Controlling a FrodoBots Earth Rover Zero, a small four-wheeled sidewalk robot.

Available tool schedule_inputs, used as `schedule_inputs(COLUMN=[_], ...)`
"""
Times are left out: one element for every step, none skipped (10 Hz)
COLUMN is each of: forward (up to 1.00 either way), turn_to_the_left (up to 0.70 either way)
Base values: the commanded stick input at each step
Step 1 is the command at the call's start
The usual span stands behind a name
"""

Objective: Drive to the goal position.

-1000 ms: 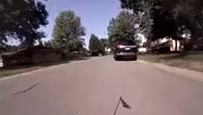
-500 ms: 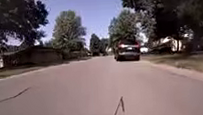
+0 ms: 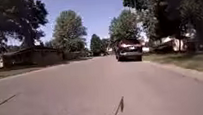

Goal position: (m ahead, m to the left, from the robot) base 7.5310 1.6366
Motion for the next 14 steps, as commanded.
schedule_inputs(forward=[0.69,0.69,0.69,0.69,0.69,0.69,0.69,0.69,0.69,0.69,0.69,0.69,0.69,0.69], turn_to_the_left=[0.03,0.03,0.03,0.03,0.03,0.03,0.03,0.03,0.03,0.03,0.03,0.03,0.03,0.03])
